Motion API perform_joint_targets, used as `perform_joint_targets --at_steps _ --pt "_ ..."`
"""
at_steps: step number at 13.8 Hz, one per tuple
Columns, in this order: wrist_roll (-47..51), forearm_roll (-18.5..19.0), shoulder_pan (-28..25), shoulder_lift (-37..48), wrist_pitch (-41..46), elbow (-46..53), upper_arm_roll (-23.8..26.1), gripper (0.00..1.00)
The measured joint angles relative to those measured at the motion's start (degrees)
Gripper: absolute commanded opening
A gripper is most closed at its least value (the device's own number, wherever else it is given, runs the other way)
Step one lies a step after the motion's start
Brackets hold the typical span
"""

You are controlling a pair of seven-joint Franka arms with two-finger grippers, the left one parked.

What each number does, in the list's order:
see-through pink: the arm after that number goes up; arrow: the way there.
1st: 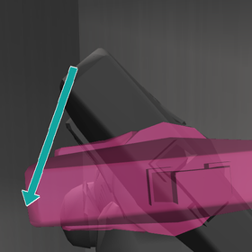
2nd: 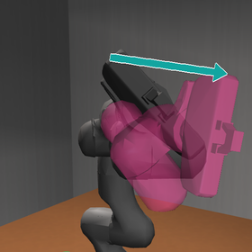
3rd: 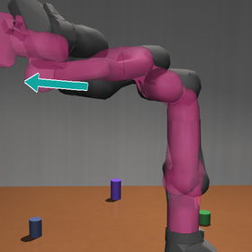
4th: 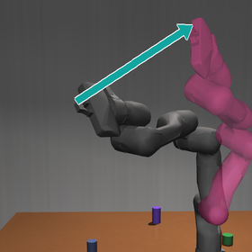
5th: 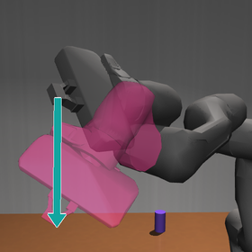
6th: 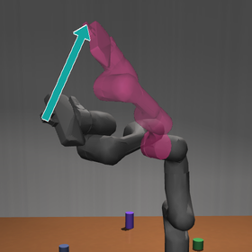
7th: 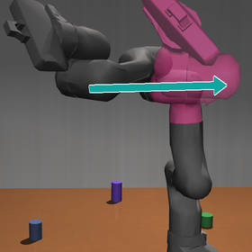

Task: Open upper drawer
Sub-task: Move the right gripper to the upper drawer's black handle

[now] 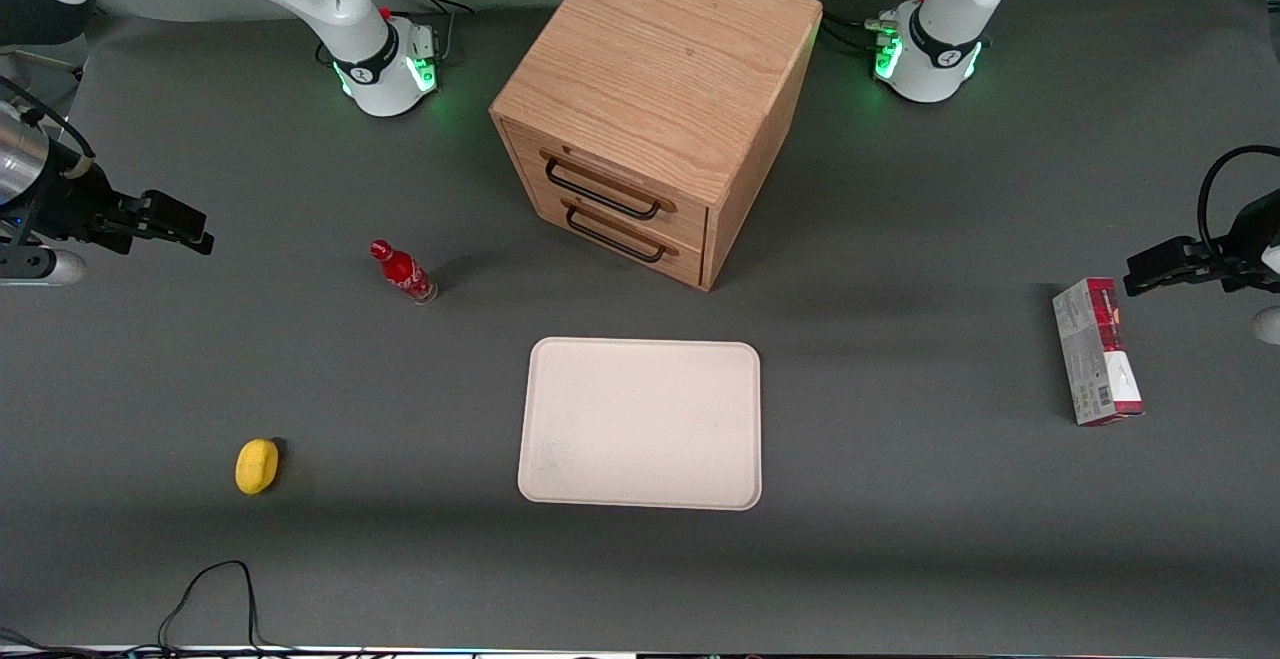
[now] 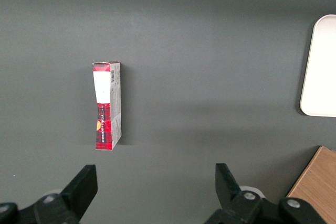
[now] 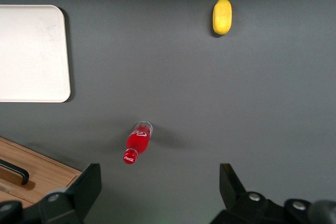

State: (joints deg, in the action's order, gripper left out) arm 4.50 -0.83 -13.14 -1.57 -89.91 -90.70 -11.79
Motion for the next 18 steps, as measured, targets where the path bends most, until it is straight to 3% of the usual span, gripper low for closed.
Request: perform_joint_targets --at_steps 5,9,13,15,18 --pt "-2.19 -0.27 -0.59 -1.52 -0.30 0.49 2.07 1.00" --pt "-9.55 -2.99 -2.19 -6.52 -1.64 4.02 16.55 1.00" --pt "-9.90 -2.42 -2.62 -9.89 -1.66 7.68 30.53 1.00" --pt "-10.86 -2.53 -2.68 -11.47 -1.31 7.70 34.77 1.00" --pt "-16.80 -5.80 -2.62 -15.01 -1.07 7.47 37.57 1.00"
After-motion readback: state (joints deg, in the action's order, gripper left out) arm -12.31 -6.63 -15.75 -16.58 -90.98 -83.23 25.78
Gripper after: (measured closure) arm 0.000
